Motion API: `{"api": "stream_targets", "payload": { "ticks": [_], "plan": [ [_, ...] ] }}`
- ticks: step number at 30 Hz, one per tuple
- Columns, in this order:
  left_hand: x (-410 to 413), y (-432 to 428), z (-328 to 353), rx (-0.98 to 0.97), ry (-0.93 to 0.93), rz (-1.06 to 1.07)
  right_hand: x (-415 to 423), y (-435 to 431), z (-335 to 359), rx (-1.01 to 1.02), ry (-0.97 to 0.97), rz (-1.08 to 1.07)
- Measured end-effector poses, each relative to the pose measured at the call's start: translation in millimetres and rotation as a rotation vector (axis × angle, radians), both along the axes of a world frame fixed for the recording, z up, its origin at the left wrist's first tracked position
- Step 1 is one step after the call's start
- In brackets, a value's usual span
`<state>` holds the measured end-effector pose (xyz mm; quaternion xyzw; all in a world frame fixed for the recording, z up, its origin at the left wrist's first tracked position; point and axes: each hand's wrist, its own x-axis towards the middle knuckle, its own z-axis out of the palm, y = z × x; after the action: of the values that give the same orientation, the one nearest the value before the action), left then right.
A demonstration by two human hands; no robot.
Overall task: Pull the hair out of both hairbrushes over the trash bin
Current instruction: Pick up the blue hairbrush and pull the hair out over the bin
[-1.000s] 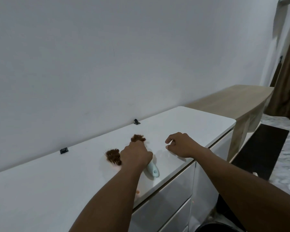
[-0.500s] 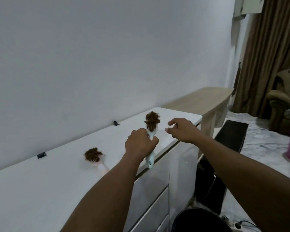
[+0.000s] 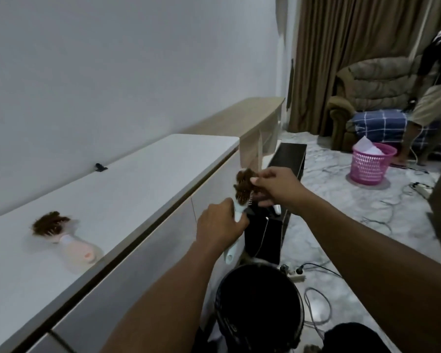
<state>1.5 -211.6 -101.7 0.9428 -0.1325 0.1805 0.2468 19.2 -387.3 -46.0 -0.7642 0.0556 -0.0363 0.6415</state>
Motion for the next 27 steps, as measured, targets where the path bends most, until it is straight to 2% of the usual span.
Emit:
{"api": "stream_targets", "payload": {
  "ticks": [4,7,12,18,27],
  "plan": [
    [2.5,-18.4,-57.5,-0.035,0.106,-0.065,5.7,-19.0,-61.1,0.082,0.102,-0.062],
    [4.7,-22.1,-106.1,-0.105,0.252,-0.095,13.4,-23.3,-120.2,0.118,0.202,-0.069],
    [9.1,-21.0,-190.4,-0.252,0.51,-0.091,19.1,-20.7,-218.2,0.11,0.345,-0.12],
    [25.8,-14.9,-300.4,-0.309,0.835,-0.084,20.6,-27.1,-335.2,0.064,0.551,-0.164],
    [46.0,-9.7,-395.8,-0.394,1.165,-0.048,38.1,-18.9,-432.4,-0.046,0.66,-0.173]
  ]
}}
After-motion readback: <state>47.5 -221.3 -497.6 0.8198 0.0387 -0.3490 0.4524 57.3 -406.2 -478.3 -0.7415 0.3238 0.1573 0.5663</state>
